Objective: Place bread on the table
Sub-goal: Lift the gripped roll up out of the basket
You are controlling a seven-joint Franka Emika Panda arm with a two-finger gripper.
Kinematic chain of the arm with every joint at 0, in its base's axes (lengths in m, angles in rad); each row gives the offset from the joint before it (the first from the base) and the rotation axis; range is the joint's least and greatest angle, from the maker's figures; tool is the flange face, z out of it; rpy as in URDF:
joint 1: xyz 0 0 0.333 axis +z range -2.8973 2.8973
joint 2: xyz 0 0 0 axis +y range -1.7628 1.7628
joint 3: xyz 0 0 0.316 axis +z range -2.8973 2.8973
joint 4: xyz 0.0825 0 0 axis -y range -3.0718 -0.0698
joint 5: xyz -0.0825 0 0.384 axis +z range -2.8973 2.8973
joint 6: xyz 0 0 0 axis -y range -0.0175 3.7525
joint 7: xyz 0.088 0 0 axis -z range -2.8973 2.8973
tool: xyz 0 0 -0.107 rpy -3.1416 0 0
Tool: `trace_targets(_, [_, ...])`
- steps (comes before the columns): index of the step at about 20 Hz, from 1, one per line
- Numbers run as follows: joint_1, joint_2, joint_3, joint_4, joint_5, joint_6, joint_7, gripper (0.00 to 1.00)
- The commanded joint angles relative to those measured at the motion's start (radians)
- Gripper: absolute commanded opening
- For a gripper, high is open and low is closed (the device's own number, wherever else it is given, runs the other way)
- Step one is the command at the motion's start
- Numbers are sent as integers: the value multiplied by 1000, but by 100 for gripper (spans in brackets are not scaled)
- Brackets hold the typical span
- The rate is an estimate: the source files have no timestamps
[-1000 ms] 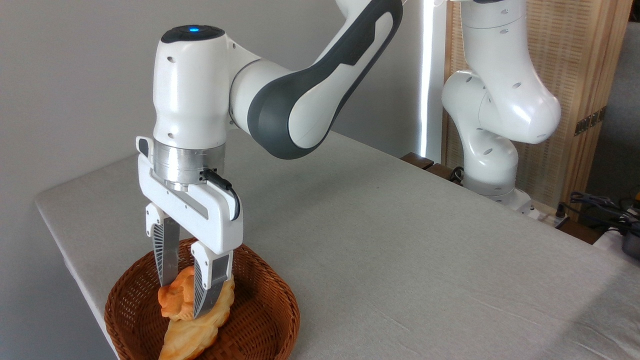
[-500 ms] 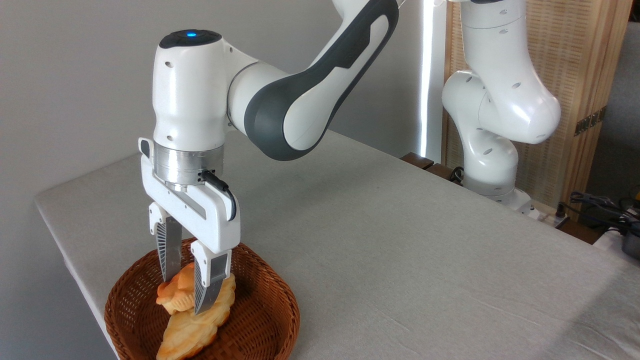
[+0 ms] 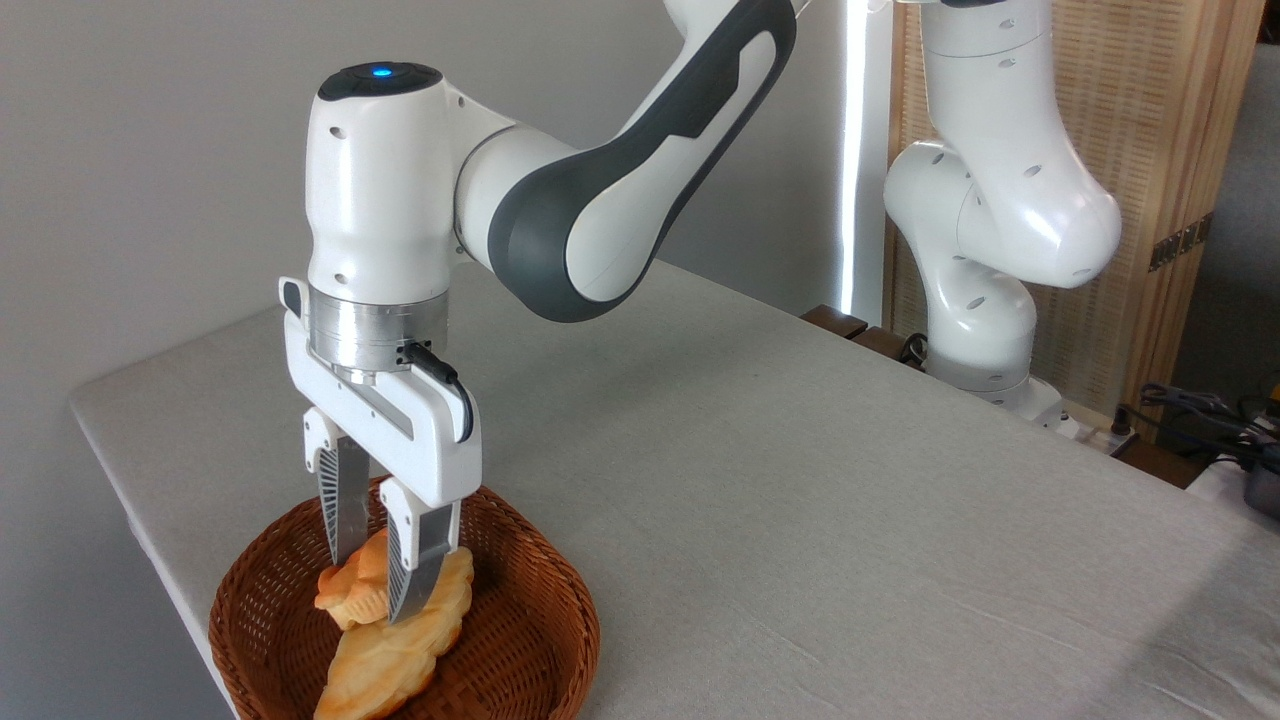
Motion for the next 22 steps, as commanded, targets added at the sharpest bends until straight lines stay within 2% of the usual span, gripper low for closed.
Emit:
trace_targets(1, [1,-17,1,-6,-15,-24,17,32])
trace_targets(8, [-1,-40,-4,-3,-22,-34,13,32])
trace_targets(11, [-1,-79,-7,2,-57,-99,16,32])
trace_targets(14, [-1,-115,-10,2,-67,-134,13,32])
trace_targets(22, [-2,-222,-19,-4,-64,-413,17,35])
